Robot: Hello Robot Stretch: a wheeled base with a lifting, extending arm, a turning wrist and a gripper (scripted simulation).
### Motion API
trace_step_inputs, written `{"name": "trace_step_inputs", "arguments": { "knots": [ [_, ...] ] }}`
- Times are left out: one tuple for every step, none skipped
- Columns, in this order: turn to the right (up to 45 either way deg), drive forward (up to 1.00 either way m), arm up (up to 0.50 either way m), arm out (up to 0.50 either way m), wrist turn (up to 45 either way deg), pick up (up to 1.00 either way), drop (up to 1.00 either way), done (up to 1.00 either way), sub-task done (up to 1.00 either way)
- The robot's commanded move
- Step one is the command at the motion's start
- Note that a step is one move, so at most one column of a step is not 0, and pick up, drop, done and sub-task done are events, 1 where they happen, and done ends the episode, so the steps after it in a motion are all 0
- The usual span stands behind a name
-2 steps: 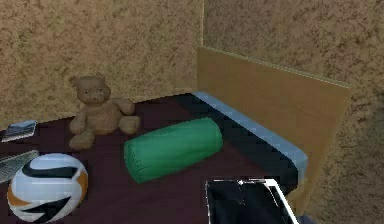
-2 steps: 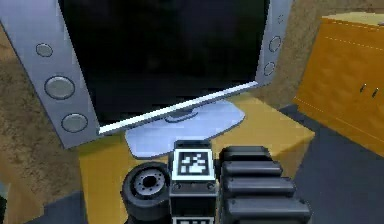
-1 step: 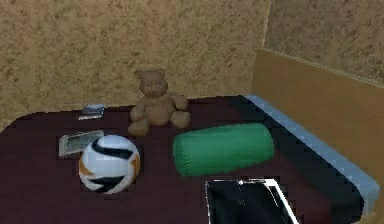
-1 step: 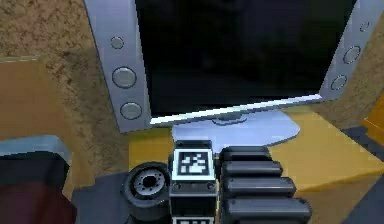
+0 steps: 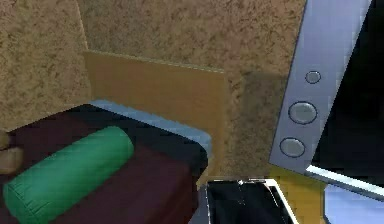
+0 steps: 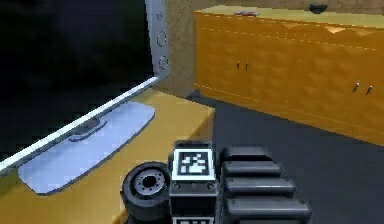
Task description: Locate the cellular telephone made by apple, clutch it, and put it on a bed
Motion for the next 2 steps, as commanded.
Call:
{"name": "trace_step_inputs", "arguments": {
  "knots": [
    [45.0,0.0,0.0,0.0,0.0,0.0,0.0,0.0,0.0],
    [45.0,0.0,0.0,0.0,0.0,0.0,0.0,0.0,0.0]
  ]
}}
